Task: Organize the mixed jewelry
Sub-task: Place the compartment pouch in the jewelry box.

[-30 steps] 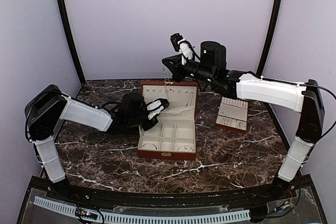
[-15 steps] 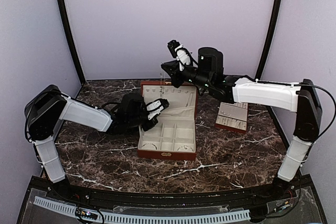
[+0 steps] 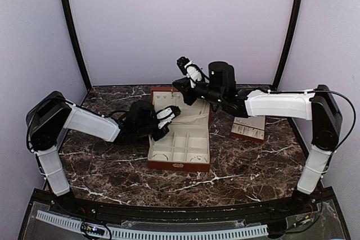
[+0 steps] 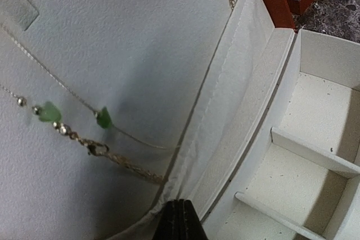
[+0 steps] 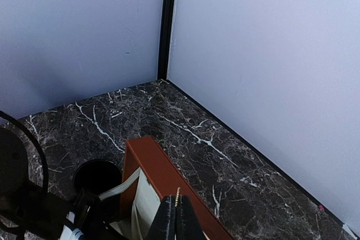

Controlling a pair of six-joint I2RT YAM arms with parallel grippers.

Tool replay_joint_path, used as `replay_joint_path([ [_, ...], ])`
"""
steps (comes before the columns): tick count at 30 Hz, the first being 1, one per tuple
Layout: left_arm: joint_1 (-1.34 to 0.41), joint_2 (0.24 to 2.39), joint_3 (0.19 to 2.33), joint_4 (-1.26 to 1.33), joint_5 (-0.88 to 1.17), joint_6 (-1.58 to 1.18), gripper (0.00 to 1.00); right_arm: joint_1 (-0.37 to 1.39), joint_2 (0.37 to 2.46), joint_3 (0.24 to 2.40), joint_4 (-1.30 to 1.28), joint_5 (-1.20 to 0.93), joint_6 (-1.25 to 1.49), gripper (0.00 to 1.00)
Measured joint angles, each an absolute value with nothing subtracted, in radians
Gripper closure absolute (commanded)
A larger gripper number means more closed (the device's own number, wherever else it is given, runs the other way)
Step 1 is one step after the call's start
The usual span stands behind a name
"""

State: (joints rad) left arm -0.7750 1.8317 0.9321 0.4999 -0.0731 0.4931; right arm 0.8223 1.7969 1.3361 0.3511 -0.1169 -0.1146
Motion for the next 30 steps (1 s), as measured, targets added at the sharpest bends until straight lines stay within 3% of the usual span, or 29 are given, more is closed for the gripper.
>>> replay_joint_path([
  [30,-0.778,1.817,0.906,0.519,-0.064,0.460,1.00,0.825,1.838,1.260,0.343,-0.110,-0.130,1.00],
])
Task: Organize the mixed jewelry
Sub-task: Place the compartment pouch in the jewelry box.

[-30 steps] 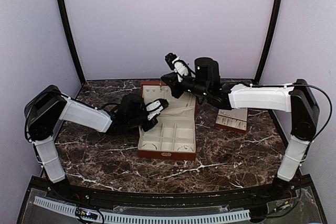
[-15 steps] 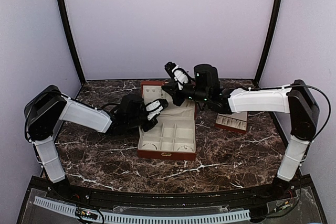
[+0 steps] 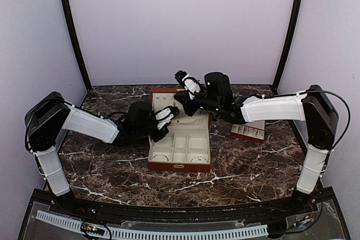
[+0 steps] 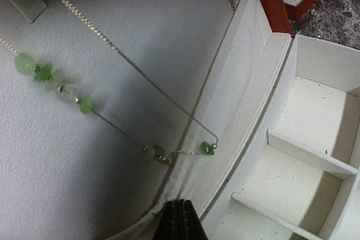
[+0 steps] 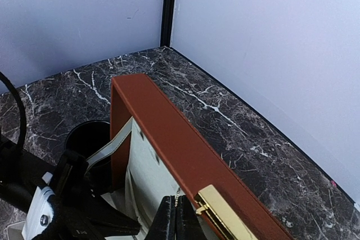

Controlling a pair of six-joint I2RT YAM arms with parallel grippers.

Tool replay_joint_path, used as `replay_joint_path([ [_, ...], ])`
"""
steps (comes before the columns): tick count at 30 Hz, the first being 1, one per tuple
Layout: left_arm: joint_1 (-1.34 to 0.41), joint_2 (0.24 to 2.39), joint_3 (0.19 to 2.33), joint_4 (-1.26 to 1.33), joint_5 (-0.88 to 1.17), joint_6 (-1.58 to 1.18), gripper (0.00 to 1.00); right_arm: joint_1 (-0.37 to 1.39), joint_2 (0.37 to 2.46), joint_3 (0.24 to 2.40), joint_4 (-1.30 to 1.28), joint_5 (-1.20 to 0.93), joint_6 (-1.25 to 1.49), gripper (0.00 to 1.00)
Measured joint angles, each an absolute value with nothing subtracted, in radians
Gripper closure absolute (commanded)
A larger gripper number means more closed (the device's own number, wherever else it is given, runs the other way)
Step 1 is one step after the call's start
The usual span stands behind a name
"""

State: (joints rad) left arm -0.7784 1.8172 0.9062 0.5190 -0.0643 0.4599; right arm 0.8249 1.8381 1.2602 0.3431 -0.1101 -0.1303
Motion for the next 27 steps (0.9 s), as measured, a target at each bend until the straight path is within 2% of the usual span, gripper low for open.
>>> replay_joint_path([
  [16,-0.778,1.817,0.906,0.528,-0.053,0.401,1.00,0.839,1.929,1.308,0.380,-0.065,-0.171,1.00],
  [27,-0.779,1.817,0.884,0.565,-0.043,0.368,1.00,0.839,1.934,1.251,0.370,-0.047,-0.112,1.00],
])
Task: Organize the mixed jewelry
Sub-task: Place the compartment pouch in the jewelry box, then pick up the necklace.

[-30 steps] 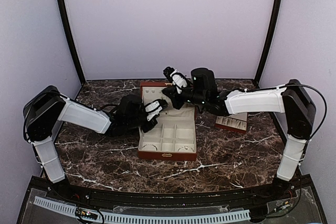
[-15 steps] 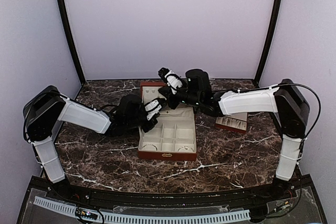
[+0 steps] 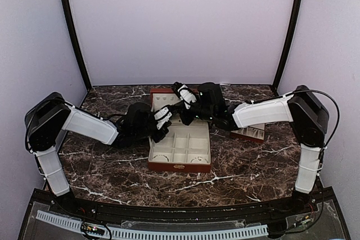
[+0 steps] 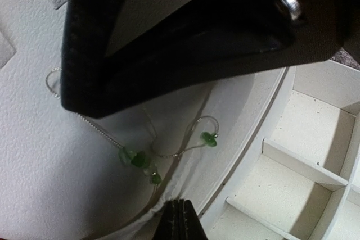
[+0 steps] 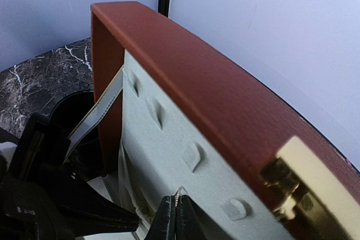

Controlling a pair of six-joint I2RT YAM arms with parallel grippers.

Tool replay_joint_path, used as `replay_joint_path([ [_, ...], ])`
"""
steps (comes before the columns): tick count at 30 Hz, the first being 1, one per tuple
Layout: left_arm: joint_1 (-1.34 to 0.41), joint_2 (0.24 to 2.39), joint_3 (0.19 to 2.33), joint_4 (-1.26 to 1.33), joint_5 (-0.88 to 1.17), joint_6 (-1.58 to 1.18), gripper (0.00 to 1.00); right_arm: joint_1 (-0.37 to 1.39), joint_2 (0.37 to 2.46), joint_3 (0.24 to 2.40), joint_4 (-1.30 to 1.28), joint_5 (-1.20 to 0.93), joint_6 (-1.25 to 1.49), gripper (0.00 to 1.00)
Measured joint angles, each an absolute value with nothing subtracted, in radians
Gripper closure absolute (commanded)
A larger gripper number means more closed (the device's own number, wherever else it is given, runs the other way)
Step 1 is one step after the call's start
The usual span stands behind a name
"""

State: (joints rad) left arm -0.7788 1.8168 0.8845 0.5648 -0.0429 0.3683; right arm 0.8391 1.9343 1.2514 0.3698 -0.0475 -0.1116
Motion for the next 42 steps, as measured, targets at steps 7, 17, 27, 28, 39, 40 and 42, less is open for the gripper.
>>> replay_joint_path([
  [7,-0.779,1.817,0.876,0.584,-0.042,0.371,1.00,0.839,1.934,1.251,0.365,-0.049,-0.012,1.00],
  [17,-0.779,1.817,0.886,0.572,-0.035,0.351,0.88,0.839,1.934,1.266,0.351,-0.054,0.089,1.00],
  [27,-0.801,1.760,0.855,0.469,0.074,0.267,0.41,0.838,1.931,1.282,0.344,-0.064,0.146,1.00],
  [28,-0.803,1.737,0.847,0.460,0.083,0.258,0.40,0.838,1.930,1.282,0.344,-0.064,0.152,1.00],
  [39,-0.783,1.490,0.871,0.360,0.122,0.068,0.32,0.838,1.893,1.270,0.353,-0.071,0.164,1.00],
  [40,-0.772,1.486,0.883,0.350,0.133,0.039,0.32,0.836,1.886,1.264,0.358,-0.073,0.164,1.00],
  [42,-0.748,1.477,0.888,0.344,0.159,-0.012,0.32,0.835,1.872,1.251,0.372,-0.083,0.170,1.00],
])
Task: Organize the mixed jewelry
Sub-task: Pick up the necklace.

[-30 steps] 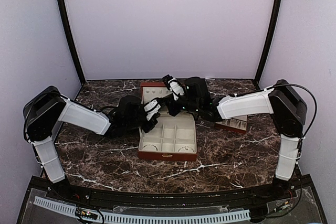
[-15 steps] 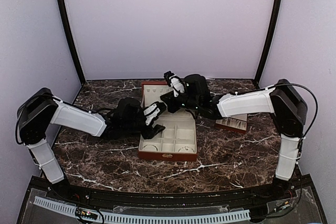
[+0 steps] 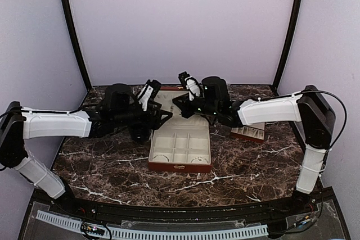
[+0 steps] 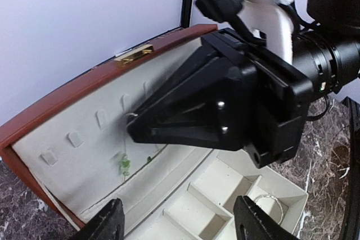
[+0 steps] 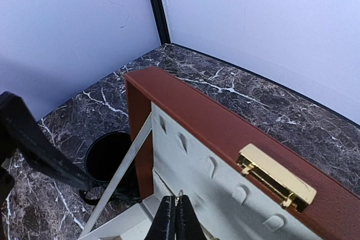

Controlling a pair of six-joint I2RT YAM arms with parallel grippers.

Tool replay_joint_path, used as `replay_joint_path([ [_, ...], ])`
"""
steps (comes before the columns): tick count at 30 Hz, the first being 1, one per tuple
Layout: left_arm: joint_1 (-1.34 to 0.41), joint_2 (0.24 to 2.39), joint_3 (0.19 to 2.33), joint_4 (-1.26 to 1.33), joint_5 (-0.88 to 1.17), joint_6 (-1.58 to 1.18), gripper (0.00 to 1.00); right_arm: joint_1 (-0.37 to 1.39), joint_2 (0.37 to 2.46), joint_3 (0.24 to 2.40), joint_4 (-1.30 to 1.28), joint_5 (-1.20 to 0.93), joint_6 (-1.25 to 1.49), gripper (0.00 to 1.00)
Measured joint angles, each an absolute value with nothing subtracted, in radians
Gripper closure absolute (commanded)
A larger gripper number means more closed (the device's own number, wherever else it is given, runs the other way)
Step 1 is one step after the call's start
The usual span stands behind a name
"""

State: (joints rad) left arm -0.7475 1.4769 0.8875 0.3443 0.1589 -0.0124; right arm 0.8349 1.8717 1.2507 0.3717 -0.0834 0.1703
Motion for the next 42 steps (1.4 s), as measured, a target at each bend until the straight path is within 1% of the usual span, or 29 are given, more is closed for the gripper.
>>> replay_joint_path([
  [6,-0.637,1.462,0.888,0.350,0.300,-0.144,0.32,0.814,1.858,1.226,0.417,-0.133,0.196,1.00],
  [13,-0.579,1.463,0.887,0.376,0.413,-0.152,0.43,0.803,1.858,1.218,0.442,-0.169,0.203,1.00],
  [15,-0.576,1.467,0.887,0.408,0.442,-0.154,0.48,0.802,1.858,1.217,0.448,-0.179,0.205,1.00],
  [18,-0.575,1.487,0.886,0.461,0.471,-0.157,0.50,0.800,1.858,1.213,0.457,-0.188,0.208,1.00],
  [24,-0.575,1.504,0.848,0.549,0.478,-0.123,0.53,0.798,1.838,1.154,0.478,-0.188,0.213,1.00],
  [30,-0.578,1.547,0.852,0.573,0.490,-0.066,0.59,0.798,1.813,1.139,0.478,-0.189,0.217,1.00],
  [36,-0.599,1.626,0.876,0.577,0.490,-0.031,0.62,0.797,1.782,1.111,0.480,-0.199,0.226,1.00],
  [42,-0.643,1.713,0.949,0.597,0.455,0.015,0.66,0.797,1.771,1.092,0.484,-0.209,0.241,1.00],
])
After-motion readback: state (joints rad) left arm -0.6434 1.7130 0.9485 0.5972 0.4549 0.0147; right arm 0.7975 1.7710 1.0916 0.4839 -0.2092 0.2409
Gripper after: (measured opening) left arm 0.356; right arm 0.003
